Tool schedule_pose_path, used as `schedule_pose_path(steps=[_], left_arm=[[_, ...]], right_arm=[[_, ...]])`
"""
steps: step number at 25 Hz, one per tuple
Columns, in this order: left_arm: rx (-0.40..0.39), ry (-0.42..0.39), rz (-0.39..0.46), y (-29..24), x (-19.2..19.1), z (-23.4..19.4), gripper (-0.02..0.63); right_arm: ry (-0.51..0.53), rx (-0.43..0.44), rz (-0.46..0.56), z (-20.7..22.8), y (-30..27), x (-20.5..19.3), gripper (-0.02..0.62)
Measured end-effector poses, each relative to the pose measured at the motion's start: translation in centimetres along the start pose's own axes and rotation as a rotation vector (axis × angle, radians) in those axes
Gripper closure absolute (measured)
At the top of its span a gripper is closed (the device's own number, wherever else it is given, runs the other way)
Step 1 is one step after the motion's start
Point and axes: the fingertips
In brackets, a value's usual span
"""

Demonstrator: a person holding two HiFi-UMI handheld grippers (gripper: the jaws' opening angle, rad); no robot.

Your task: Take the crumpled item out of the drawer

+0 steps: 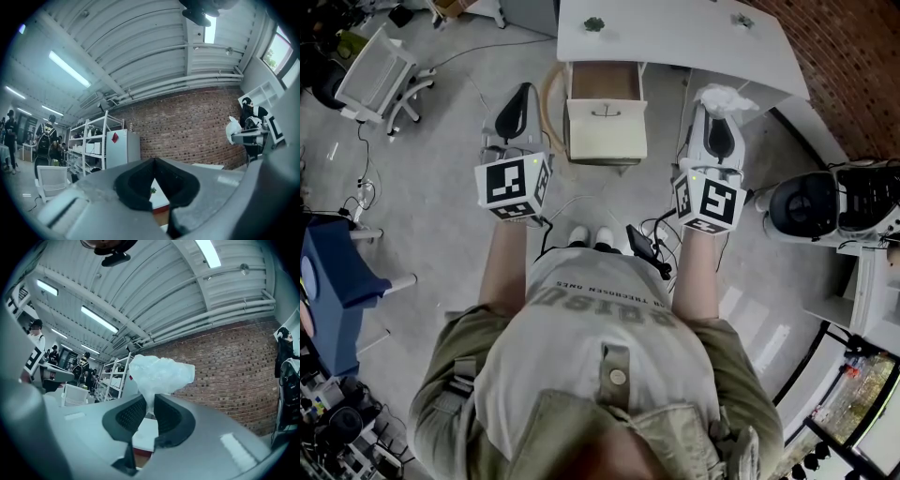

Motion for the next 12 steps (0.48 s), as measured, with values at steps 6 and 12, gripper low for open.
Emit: schedule_pose_path(steps=[6,12], left_arm=[[-0.009,-0.004,-0.002,-0.2,0.11,0.25,0.6],[-0.008,-0.002,-0.004,-0.04,0.23,-0.02,0.6]], right_arm=[[0.003,0.002,0.01,0.13,0.07,0.39,0.541],[0.005,0.004,0.015,-0.25,0.17,0.78,0.541]])
Point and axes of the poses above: the fingertips, and each gripper's own axes: y backward along the fingers, z to its right, x out of its top, and after that the axes turned 3 degrees about -x, right-handed
